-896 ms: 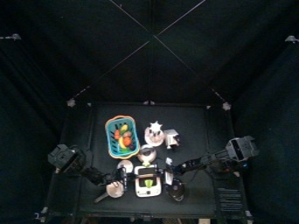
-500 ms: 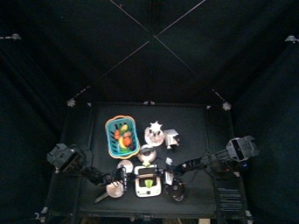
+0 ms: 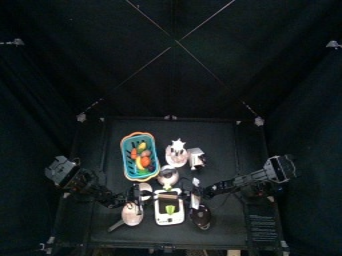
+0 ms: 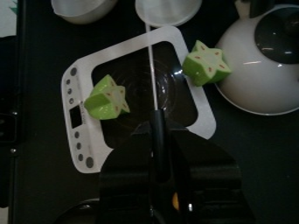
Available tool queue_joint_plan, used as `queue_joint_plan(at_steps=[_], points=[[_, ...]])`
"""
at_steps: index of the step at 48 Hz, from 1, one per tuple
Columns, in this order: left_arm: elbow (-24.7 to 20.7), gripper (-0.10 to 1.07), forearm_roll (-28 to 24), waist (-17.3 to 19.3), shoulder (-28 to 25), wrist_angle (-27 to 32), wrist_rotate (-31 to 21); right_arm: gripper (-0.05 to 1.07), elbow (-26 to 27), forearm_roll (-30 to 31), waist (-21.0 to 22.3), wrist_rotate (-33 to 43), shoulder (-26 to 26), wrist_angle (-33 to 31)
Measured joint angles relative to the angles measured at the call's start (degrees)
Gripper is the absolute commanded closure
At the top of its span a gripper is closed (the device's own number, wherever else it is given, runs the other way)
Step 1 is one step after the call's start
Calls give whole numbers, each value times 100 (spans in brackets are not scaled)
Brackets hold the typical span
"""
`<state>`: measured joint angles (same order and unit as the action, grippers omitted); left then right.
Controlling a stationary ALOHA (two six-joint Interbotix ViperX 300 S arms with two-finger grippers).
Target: Drop knife and grab pot lid
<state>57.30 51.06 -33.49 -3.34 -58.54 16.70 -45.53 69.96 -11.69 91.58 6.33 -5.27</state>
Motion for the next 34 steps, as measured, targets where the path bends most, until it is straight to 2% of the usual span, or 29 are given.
queue_joint_plan(at_steps=[11, 18, 24, 34], points=[[149, 17, -53, 123, 396, 0, 475, 61, -229, -70, -9, -9, 334, -229], [290, 17, -62, 220, 817, 0, 888, 61, -536, -237, 0, -9, 940, -554], [483, 17, 0, 352, 1143, 18, 1081, 61, -932, -677, -9, 0, 1564, -888], [738, 17, 105, 501, 1591, 123, 1107, 61, -1538, -1573, -35, 0, 2382, -1354]])
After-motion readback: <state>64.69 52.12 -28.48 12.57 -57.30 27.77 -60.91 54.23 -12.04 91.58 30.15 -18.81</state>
